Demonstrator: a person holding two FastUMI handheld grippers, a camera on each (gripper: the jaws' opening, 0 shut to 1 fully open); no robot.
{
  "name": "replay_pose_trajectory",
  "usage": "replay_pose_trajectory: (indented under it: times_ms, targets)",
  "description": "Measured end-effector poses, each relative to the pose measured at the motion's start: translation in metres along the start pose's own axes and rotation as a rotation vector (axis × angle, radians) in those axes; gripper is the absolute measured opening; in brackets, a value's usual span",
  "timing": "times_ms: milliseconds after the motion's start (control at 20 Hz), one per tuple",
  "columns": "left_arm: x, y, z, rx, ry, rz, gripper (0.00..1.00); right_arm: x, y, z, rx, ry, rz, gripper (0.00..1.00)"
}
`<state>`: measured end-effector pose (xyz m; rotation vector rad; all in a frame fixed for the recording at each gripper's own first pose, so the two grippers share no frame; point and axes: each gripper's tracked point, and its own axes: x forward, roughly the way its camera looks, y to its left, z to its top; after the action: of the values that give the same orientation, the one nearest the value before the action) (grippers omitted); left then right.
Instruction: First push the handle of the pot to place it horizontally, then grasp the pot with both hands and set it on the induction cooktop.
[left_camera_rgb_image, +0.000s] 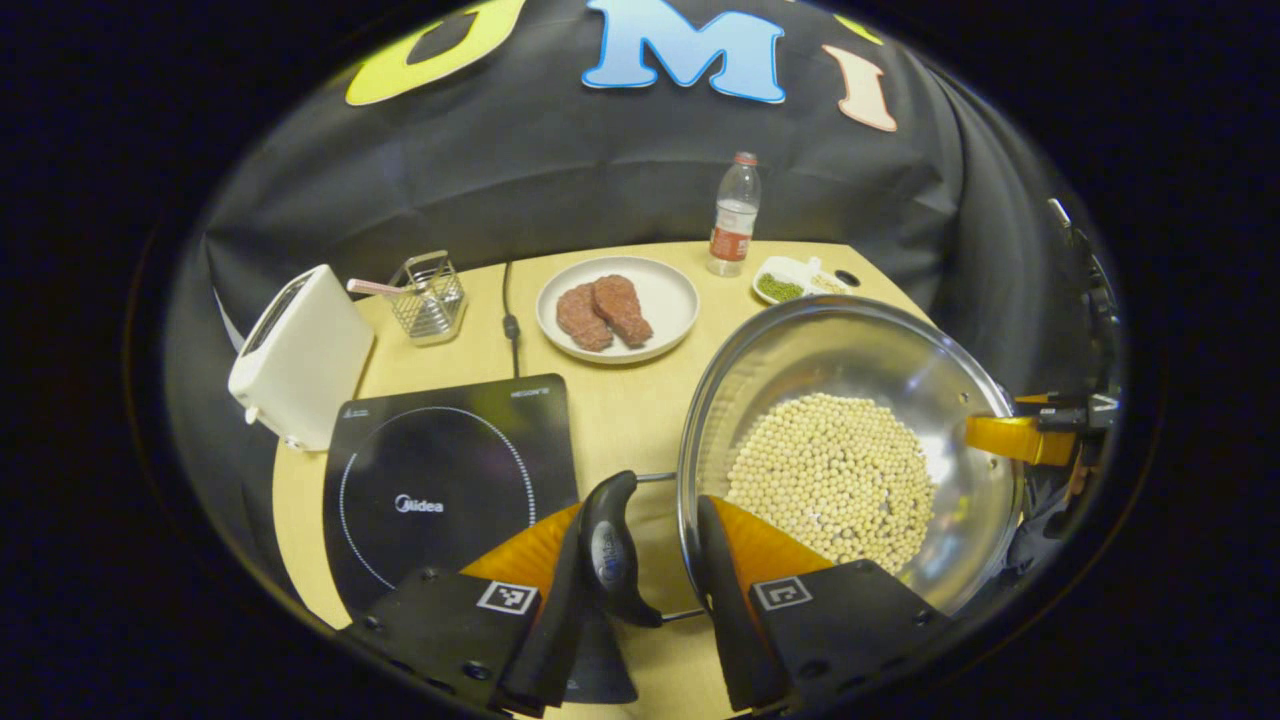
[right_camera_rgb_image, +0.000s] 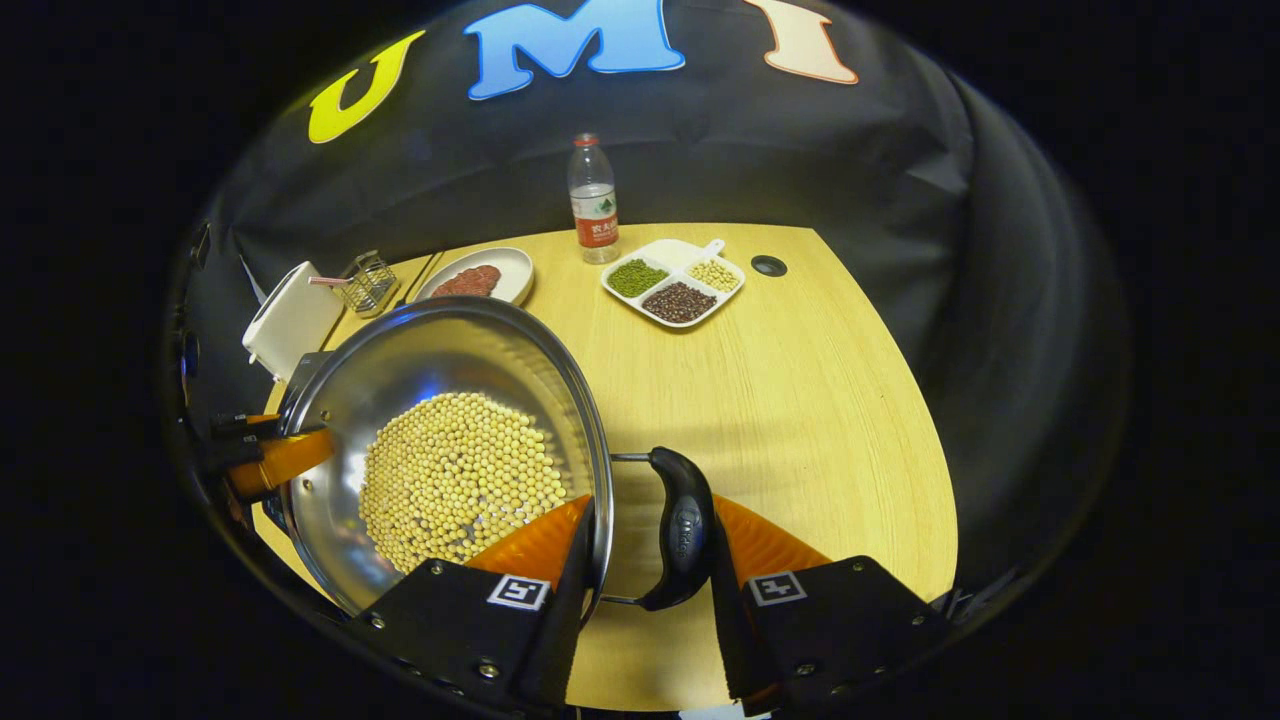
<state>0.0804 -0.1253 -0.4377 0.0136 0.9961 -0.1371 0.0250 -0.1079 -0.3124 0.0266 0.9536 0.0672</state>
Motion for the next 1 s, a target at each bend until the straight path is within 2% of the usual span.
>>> replay_pose_trajectory:
  times_ms: [100, 150, 200, 250, 350, 400, 500, 650, 700, 750, 800, 1000]
  targets:
    - [0.001, -0.001, -0.001, -0.004, 0.0, 0.0, 0.64, -0.004, 0.016, -0.001, -0.002, -0.005, 0.001, 0.58]
    - [0.001, -0.001, -0.002, -0.011, 0.001, 0.002, 0.6, -0.007, 0.024, 0.0, -0.006, -0.01, 0.0, 0.58]
    - [0.001, -0.001, -0.003, -0.018, 0.003, 0.003, 0.64, -0.007, 0.03, 0.0, -0.013, -0.013, -0.004, 0.58]
    - [-0.001, 0.0, -0.004, -0.022, 0.007, 0.004, 0.6, -0.008, 0.036, -0.001, -0.018, -0.015, -0.006, 0.58]
    - [0.0, 0.001, -0.004, -0.026, 0.01, 0.006, 0.6, -0.011, 0.05, -0.002, -0.025, -0.014, -0.004, 0.58]
    - [0.0, 0.0, -0.003, -0.027, 0.009, 0.008, 0.64, -0.011, 0.057, -0.002, -0.026, -0.014, -0.002, 0.58]
    - [-0.001, 0.001, -0.004, -0.027, 0.008, 0.014, 0.6, -0.012, 0.071, -0.002, -0.03, -0.014, 0.003, 0.58]
    - [-0.003, -0.001, -0.006, -0.035, 0.008, 0.026, 0.6, -0.01, 0.092, -0.001, -0.035, -0.014, 0.011, 0.58]
    - [-0.003, -0.001, -0.006, -0.037, 0.008, 0.029, 0.64, -0.007, 0.097, 0.0, -0.038, -0.013, 0.015, 0.58]
    - [-0.004, -0.001, -0.007, -0.039, 0.009, 0.031, 0.61, -0.005, 0.104, 0.001, -0.041, -0.011, 0.018, 0.58]
    - [-0.004, -0.001, -0.006, -0.041, 0.01, 0.034, 0.64, -0.004, 0.112, 0.002, -0.042, -0.01, 0.02, 0.58]
    - [-0.006, -0.001, -0.006, -0.053, 0.008, 0.046, 0.64, 0.0, 0.142, 0.006, -0.053, -0.01, 0.03, 0.58]
